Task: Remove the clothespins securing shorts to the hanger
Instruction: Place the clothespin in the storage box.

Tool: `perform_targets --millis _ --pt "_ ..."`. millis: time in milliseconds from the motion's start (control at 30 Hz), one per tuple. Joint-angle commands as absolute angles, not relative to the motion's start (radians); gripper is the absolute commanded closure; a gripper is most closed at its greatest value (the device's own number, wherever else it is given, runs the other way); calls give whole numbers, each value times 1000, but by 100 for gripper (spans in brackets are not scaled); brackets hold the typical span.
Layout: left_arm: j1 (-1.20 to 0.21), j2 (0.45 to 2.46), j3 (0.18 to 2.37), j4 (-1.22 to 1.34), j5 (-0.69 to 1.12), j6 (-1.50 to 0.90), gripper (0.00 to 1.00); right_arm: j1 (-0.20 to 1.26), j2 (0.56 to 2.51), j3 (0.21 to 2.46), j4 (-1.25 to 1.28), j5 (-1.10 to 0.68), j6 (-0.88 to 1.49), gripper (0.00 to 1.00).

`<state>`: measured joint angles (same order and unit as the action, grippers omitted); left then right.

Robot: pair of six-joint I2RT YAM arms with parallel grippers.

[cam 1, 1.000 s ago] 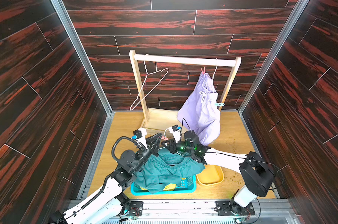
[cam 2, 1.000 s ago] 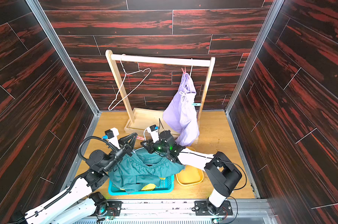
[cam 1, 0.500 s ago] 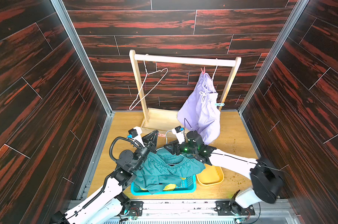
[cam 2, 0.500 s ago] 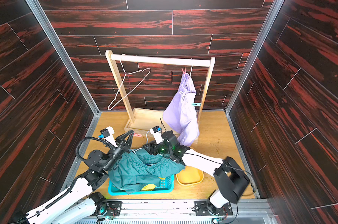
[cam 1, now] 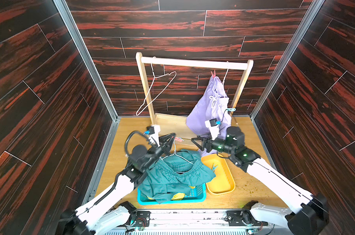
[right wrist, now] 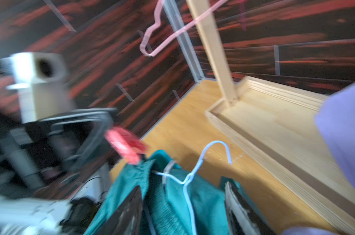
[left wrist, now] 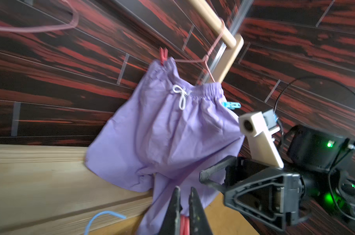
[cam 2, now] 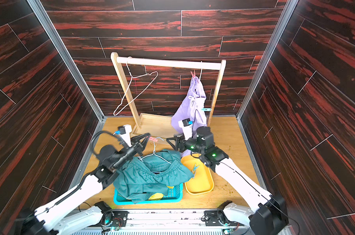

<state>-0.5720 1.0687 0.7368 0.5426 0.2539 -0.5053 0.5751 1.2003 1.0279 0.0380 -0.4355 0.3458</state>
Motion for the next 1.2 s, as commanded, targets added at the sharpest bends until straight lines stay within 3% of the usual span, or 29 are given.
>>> perform_targets --millis 0,167,367,867,1167 --pt "-567 1151 842 485 457 -511 100 571 1200 1114 -43 -641 300 36" --pt "-567 1251 960 424 620 -457 100 564 1225 1218 -204 -704 187 40" --pt "-568 1262 988 388 657 -413 100 553 1248 1291 -336 -714 123 43" --pt "-568 1201 957 360 674 -360 100 505 1266 1285 -377 -817 78 49" --pt "-568 1200 974 403 783 -398 100 503 1300 1292 -323 -885 97 51"
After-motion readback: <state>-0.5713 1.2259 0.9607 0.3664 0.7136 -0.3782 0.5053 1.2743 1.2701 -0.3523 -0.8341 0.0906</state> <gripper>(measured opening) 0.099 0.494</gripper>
